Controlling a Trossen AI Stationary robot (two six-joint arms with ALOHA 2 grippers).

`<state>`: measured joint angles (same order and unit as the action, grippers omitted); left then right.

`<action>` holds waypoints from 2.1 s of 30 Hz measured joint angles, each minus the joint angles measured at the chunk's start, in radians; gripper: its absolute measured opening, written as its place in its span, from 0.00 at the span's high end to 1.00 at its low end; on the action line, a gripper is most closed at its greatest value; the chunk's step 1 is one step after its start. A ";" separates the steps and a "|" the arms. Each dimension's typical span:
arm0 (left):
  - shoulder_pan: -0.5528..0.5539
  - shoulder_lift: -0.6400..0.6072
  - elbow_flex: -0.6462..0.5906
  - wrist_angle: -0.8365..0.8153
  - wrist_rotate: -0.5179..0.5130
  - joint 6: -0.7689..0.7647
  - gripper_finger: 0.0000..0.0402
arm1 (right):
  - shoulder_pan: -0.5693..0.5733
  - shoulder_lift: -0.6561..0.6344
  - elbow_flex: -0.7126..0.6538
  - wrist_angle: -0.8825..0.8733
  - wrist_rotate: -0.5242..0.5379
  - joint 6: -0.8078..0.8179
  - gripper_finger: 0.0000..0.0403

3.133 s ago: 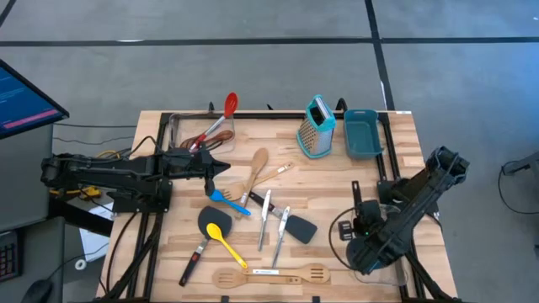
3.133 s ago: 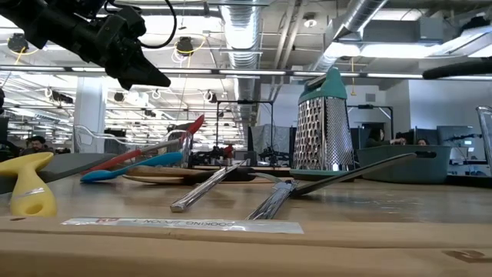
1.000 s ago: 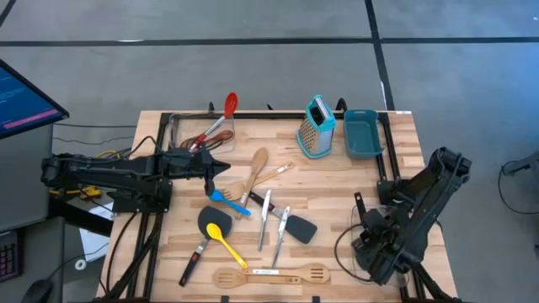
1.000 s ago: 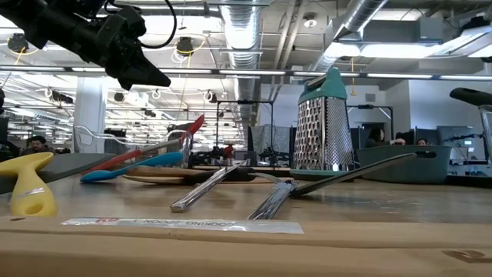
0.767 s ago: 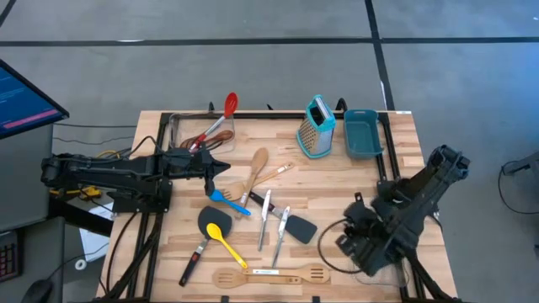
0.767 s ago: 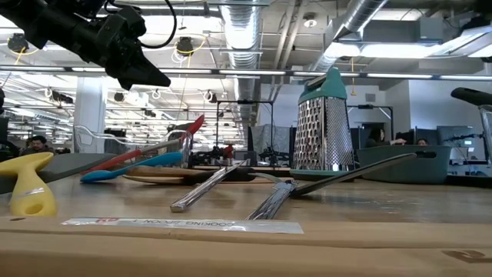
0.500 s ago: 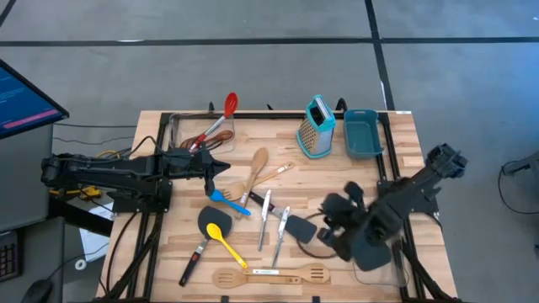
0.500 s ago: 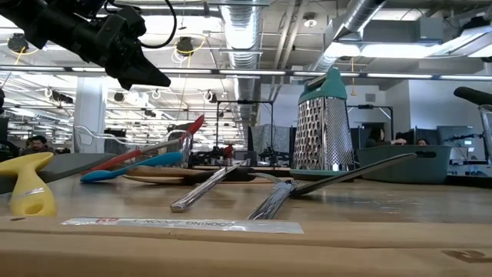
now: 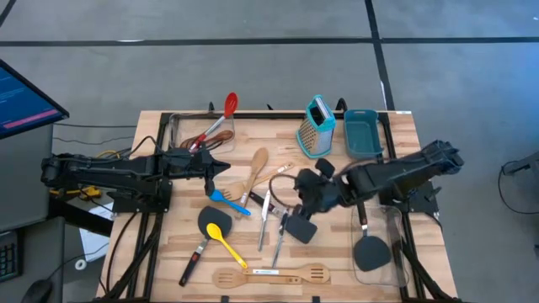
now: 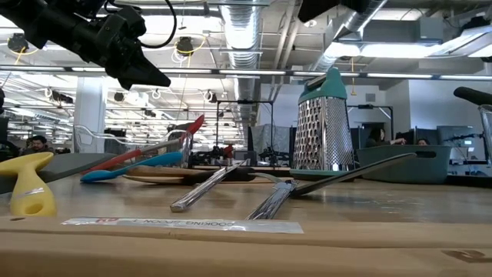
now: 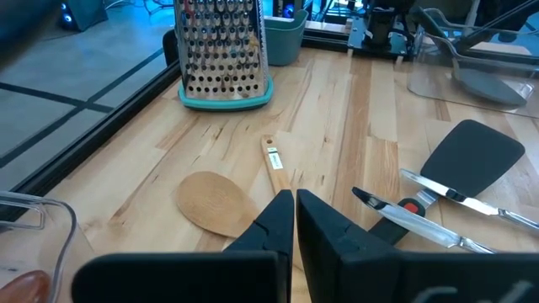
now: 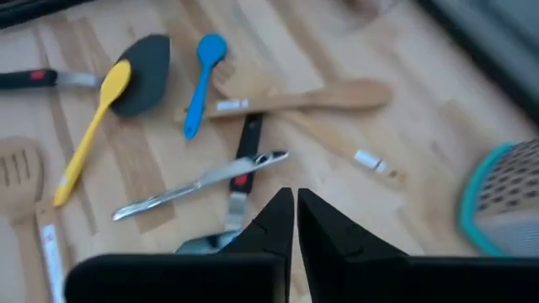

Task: Pick & Place Kitchen Items
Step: Put the left silver knife into the green bin

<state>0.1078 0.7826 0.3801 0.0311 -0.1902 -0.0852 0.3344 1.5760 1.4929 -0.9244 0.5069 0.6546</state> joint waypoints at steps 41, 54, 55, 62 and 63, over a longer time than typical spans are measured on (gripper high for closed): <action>-0.143 0.029 0.000 0.018 0.159 -0.054 0.99 | -0.181 0.249 0.000 0.227 -0.323 -0.676 1.00; -0.245 0.235 -0.001 0.195 0.110 -0.051 0.99 | -0.224 0.257 -0.112 0.253 -0.326 -0.628 1.00; -0.246 0.255 -0.001 0.220 0.110 -0.051 0.99 | -0.230 0.253 -0.130 0.288 -0.334 -0.617 1.00; -0.250 0.318 -0.001 0.247 0.117 -0.053 0.99 | -0.296 0.253 -0.250 0.475 -0.512 -0.555 1.00; -0.254 0.321 -0.001 0.249 0.116 -0.053 0.99 | -0.305 0.253 -0.270 0.500 -0.522 -0.541 1.00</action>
<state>-0.1458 1.1034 0.3794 0.2801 -0.0741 -0.1383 0.0294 1.8294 1.2233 -0.4246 -0.0155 0.1137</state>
